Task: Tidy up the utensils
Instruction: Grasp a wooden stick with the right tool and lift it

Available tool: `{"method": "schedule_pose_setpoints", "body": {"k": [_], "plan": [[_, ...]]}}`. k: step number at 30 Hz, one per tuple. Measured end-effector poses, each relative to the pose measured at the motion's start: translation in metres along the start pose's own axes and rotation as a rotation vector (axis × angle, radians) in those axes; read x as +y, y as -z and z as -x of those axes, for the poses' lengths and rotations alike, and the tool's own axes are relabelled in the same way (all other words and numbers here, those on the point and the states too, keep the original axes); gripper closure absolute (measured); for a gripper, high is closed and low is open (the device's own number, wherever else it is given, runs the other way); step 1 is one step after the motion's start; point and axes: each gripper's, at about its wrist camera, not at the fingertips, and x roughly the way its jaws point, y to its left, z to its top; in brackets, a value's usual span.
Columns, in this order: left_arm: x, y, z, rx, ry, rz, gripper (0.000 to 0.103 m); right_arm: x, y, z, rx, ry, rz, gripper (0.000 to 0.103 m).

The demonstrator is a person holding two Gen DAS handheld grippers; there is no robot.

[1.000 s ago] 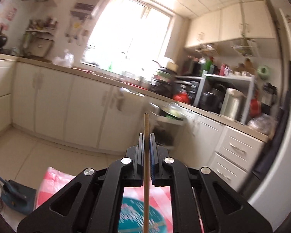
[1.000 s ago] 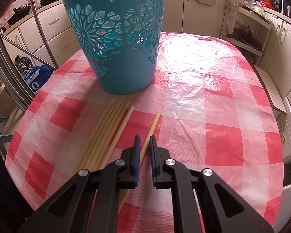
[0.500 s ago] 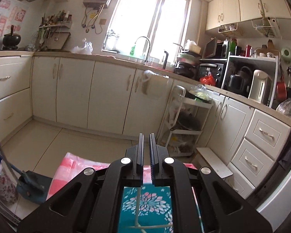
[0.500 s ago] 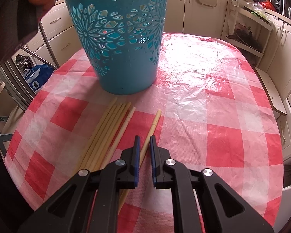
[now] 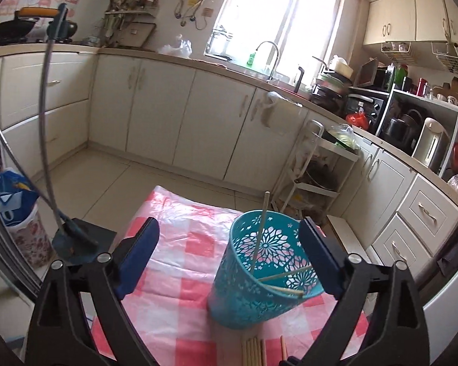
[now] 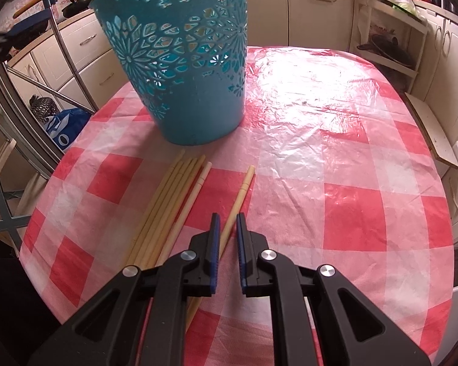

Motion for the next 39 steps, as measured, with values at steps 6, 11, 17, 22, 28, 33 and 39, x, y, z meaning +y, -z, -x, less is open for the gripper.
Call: {"method": "schedule_pose_setpoints", "body": {"k": [6,11,17,22,28,33,39], "plan": [[-0.004,0.006,0.003,0.021,-0.016,-0.072,0.012,0.006,-0.006,-0.005,-0.004,0.046,0.003,0.091],[-0.011,0.008,-0.002,0.040,-0.019,-0.107,0.012,0.010,-0.006,-0.006,-0.010,0.077,0.030,0.091],[-0.020,0.009,0.000,0.029,-0.025,-0.162,0.011,-0.007,-0.003,-0.001,-0.007,0.000,-0.054,0.097],[-0.026,0.011,-0.001,0.029,-0.028,-0.188,0.011,-0.033,-0.001,0.012,-0.035,-0.164,-0.208,0.097],[-0.025,0.010,-0.004,0.035,-0.034,-0.185,0.011,-0.054,0.000,0.035,-0.114,-0.372,-0.339,0.097],[-0.015,0.006,-0.002,0.025,-0.054,-0.143,0.011,-0.068,-0.008,0.063,-0.228,-0.531,-0.414,0.097],[0.013,-0.002,0.001,-0.003,-0.114,-0.003,0.010,-0.061,-0.060,0.106,-0.425,-0.597,-0.437,0.097]]}}
